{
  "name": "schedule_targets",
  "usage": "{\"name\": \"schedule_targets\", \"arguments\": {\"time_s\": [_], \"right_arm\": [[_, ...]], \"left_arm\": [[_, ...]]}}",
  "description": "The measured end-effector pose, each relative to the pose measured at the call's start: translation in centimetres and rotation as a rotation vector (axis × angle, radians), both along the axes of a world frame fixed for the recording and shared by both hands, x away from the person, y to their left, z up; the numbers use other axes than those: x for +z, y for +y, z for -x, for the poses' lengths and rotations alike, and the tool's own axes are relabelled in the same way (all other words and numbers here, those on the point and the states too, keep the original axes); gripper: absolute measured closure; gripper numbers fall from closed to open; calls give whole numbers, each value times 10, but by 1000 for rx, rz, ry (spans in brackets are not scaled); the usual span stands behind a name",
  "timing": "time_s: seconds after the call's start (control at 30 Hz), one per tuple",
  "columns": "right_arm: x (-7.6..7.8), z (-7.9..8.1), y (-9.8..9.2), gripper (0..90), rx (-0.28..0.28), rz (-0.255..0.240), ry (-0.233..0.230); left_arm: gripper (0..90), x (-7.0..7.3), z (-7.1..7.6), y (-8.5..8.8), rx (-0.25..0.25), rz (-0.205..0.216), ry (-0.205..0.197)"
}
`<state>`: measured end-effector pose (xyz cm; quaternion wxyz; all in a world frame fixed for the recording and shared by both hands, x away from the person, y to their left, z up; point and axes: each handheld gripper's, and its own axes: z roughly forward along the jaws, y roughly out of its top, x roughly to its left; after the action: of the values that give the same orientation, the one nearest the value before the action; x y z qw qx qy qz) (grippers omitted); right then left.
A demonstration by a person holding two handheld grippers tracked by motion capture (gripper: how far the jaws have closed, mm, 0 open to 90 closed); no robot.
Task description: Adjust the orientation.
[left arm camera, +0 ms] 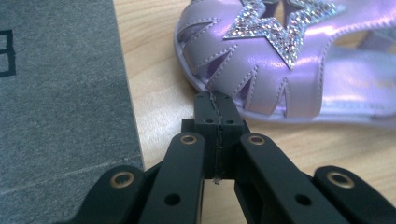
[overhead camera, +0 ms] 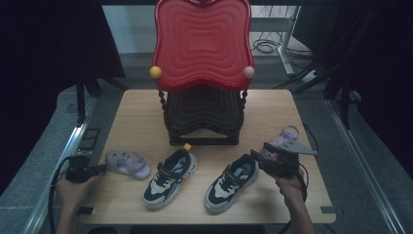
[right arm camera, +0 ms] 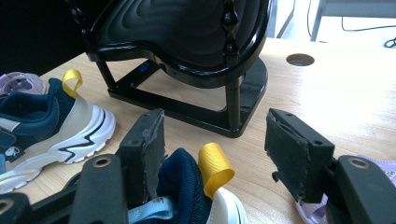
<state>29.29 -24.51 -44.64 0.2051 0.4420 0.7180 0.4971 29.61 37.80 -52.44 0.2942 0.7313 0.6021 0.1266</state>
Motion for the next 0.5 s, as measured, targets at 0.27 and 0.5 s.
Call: {"name": "schedule_targets", "arguments": {"time_s": [0.27,0.5], "right_arm": [[0,0,-1,379,-4,2,-3],[1,0,-1,379,-6,-1,-2]], "left_arm": [[900,0,-12,3,3,64,4],[900,-1,-19,2,5,71,5]]}}
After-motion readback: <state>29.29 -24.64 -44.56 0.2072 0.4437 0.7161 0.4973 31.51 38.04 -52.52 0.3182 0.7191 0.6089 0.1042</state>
